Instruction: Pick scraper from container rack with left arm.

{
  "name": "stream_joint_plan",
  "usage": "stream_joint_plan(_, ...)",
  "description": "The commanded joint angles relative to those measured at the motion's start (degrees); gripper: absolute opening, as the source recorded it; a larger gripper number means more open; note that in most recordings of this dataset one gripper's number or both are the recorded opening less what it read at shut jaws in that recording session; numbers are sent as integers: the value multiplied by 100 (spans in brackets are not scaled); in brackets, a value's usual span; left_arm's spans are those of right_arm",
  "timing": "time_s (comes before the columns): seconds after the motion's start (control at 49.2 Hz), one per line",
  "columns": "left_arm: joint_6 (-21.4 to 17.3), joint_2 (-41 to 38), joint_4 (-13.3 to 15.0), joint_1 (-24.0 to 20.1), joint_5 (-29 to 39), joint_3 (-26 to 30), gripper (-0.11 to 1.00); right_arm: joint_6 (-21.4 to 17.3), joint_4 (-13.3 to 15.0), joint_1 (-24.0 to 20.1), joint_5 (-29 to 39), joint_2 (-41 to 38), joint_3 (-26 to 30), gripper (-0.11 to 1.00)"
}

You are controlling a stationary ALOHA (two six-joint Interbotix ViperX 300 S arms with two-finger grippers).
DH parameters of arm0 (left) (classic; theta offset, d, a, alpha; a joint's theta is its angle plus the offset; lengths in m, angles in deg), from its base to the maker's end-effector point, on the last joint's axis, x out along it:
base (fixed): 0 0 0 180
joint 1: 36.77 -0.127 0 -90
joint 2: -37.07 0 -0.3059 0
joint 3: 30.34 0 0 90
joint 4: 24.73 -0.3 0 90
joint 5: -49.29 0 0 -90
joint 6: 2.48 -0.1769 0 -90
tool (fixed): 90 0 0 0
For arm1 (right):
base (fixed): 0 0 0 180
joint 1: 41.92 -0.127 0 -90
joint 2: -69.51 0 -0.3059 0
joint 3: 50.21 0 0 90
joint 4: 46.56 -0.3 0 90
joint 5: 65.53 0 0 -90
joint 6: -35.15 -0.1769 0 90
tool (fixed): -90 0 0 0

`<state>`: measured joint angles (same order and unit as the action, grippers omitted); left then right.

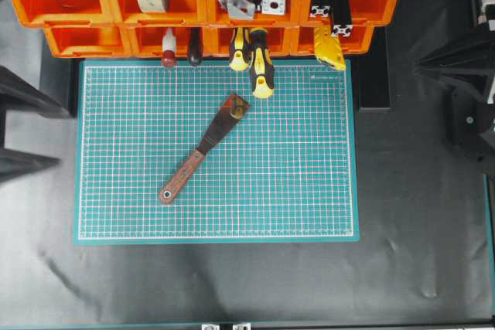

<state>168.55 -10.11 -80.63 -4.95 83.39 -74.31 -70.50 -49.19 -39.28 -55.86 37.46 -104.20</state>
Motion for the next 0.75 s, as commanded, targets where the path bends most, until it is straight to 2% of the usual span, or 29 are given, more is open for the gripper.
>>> stream_joint_plan(0.0, -299, 387, -18, 88, 334, 70, 89, 9, 0, 18, 0, -70, 158, -1)
stream_joint_plan(0.163, -633, 606, -18, 79, 483, 88, 88, 18, 9, 18, -18, -70, 158, -1)
stream_joint_plan(0.345, -624, 589, -18, 70, 747, 9, 88, 9, 9, 18, -26, -88, 132, -1)
stream_joint_plan(0.732, -580, 589, -18, 70, 800, 0, 88, 9, 9, 44, -35, -88, 123, -1)
